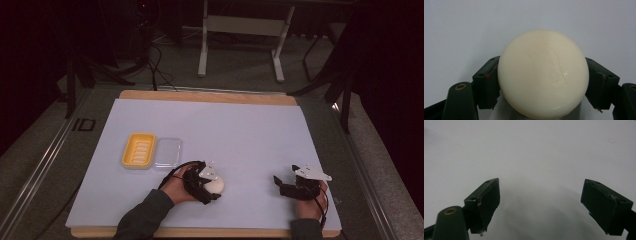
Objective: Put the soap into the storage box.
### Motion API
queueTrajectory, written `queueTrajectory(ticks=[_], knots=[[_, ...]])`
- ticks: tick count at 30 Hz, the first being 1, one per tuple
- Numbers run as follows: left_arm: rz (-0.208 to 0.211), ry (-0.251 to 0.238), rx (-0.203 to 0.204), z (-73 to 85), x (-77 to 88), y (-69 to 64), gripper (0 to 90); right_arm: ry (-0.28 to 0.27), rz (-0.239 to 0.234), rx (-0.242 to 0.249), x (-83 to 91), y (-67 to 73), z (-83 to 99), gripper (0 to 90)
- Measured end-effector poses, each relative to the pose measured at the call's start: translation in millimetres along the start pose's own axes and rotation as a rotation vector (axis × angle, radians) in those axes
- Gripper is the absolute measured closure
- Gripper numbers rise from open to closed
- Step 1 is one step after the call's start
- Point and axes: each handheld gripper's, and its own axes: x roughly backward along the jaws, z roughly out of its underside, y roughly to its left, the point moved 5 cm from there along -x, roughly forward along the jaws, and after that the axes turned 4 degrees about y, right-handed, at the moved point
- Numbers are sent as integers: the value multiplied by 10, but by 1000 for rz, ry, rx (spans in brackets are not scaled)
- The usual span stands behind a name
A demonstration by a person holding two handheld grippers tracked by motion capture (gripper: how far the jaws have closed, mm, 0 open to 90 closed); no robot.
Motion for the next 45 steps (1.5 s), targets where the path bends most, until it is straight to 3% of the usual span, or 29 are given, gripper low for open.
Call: queueTrajectory(ticks=[8,20,23,24,28,36,45], knots=[[-6,27,1,101,93,9,250,0,-1,1,-1,0,0,156],[-22,151,8,457,428,109,251,0,0,1,-1,1,0,156],[-25,155,12,480,448,115,251,1,0,2,-2,1,0,156],[-34,187,19,578,536,144,251,0,1,1,-1,1,0,156],[-47,226,35,695,640,201,251,0,1,1,-1,1,0,156],[-59,352,42,900,846,296,250,1,2,2,-1,3,0,156],[-34,494,16,908,879,363,247,4,3,2,-4,5,0,156]])
